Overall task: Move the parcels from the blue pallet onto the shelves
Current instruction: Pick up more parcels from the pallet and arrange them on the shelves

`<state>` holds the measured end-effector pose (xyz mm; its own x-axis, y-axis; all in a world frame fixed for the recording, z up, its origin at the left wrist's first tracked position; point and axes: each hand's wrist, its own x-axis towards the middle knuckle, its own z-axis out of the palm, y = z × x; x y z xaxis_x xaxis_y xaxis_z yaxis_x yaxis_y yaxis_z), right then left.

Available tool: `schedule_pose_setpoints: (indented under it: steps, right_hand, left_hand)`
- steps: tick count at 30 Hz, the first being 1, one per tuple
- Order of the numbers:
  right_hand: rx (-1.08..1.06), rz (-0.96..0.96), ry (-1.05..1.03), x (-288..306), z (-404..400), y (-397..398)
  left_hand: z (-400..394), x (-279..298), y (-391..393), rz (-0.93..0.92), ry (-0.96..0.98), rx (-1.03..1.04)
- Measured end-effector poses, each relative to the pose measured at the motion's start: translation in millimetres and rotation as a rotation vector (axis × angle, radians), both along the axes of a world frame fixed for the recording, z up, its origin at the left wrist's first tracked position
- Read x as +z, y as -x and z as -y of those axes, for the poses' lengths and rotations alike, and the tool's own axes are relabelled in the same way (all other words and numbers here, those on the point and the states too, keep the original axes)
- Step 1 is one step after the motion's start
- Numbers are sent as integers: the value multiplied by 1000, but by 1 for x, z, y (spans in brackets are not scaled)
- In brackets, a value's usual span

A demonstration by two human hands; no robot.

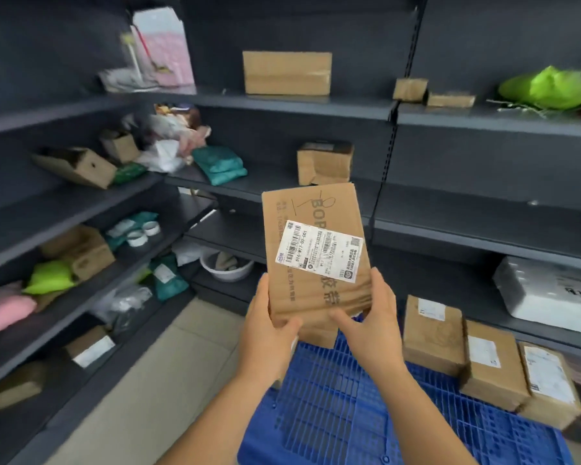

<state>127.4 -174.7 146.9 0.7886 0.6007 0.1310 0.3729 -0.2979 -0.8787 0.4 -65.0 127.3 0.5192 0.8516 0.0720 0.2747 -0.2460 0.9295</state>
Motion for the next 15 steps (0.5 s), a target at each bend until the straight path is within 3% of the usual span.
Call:
schedule_pose_setpoints:
  steps: [8, 15]
  right_hand:
    - [289, 81, -89, 65, -76, 111]
    - [503, 101, -139, 105, -151, 255]
  left_hand:
    - [-36, 67, 133, 45, -134, 274]
    - [-74, 116, 293, 39, -224, 489]
